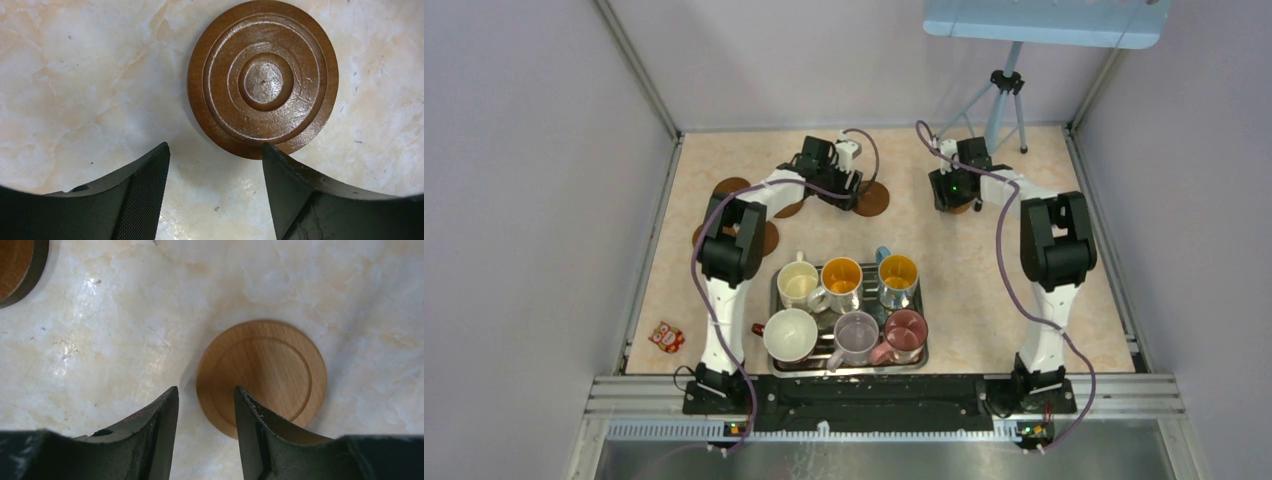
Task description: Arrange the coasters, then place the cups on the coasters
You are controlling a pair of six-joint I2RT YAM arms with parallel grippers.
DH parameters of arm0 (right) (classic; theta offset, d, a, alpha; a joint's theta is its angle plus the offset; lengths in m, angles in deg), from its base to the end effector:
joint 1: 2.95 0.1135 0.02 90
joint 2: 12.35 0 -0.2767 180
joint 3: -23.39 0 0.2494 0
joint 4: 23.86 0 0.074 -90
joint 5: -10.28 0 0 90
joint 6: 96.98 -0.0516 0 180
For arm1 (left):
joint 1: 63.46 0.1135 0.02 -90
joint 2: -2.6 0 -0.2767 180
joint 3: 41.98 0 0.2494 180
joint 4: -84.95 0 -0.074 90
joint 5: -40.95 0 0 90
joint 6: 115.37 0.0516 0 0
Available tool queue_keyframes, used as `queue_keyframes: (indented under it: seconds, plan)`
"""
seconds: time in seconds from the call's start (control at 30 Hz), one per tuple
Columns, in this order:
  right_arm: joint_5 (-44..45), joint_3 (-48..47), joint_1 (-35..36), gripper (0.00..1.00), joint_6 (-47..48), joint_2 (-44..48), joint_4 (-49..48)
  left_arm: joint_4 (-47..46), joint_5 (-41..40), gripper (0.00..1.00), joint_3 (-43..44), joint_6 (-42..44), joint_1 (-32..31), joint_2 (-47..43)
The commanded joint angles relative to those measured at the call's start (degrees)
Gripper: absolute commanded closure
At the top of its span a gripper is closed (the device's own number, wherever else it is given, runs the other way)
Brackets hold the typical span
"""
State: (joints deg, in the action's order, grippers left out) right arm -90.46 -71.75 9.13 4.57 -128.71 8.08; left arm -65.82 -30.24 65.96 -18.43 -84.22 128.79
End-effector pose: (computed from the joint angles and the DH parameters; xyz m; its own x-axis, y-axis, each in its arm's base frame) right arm 0.4381 0.1036 0.1714 -0.7037 -0.3518 -0.6173 -0.4652 0.8848 0.0261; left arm 0.4647 -0.1939 0.1682 -0.6190 0.3570 -0.6996 0.6186 0.7704 -0.1542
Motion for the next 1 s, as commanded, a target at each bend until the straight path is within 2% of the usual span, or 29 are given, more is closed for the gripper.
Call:
queue_keyframes:
  seconds: [0.0,0.3,0.97]
  plan:
    - [0.0,-2.3,1.6,0.56,0.3,-3.5,-1.0,-0.1,0.9,0.27,3.1,-1.0,0.2,1.1]
    - [-1.3,-5.8,4.1,0.61,-0.1,-6.2,-1.5,-0.4,2.1,0.28,4.8,-2.0,0.2,3.1]
    - [-3.5,-13.6,6.2,0.63,-1.2,-10.8,0.4,-1.8,5.5,0.33,6.6,-5.1,0.4,6.7]
